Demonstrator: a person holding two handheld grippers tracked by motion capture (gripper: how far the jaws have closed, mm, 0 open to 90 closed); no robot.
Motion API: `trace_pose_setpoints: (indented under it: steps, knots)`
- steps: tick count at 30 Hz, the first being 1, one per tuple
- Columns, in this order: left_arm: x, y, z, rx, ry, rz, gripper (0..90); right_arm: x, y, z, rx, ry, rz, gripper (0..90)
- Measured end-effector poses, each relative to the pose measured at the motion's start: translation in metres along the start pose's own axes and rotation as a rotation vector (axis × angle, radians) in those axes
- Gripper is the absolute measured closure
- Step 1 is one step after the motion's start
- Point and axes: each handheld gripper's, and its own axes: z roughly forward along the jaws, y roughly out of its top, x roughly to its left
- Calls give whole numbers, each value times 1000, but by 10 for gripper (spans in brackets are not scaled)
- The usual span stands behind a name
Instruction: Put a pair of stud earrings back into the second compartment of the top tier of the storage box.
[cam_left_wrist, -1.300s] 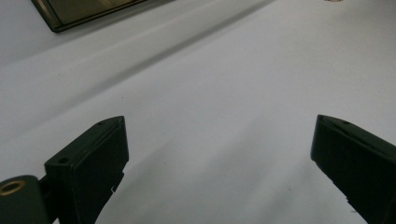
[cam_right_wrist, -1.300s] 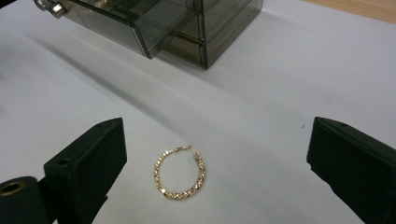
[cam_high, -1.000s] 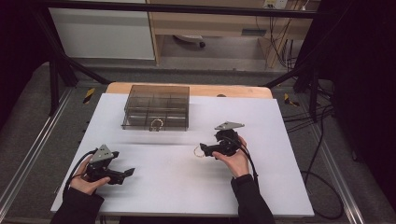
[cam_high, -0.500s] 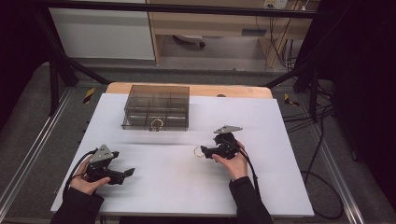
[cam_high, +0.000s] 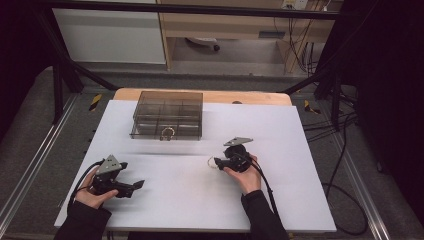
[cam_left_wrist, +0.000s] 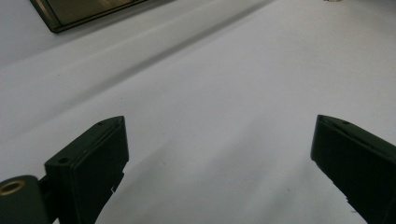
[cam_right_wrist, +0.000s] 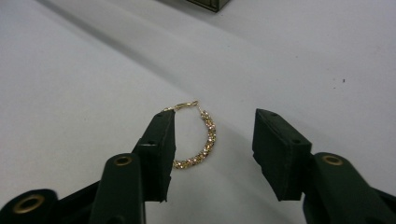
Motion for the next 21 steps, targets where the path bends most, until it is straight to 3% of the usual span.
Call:
trace_pose_setpoints:
  steps: [21]
  knots:
    - [0, 0, 0, 0, 0, 1, 39, 1, -1, 11, 38, 9, 14, 750]
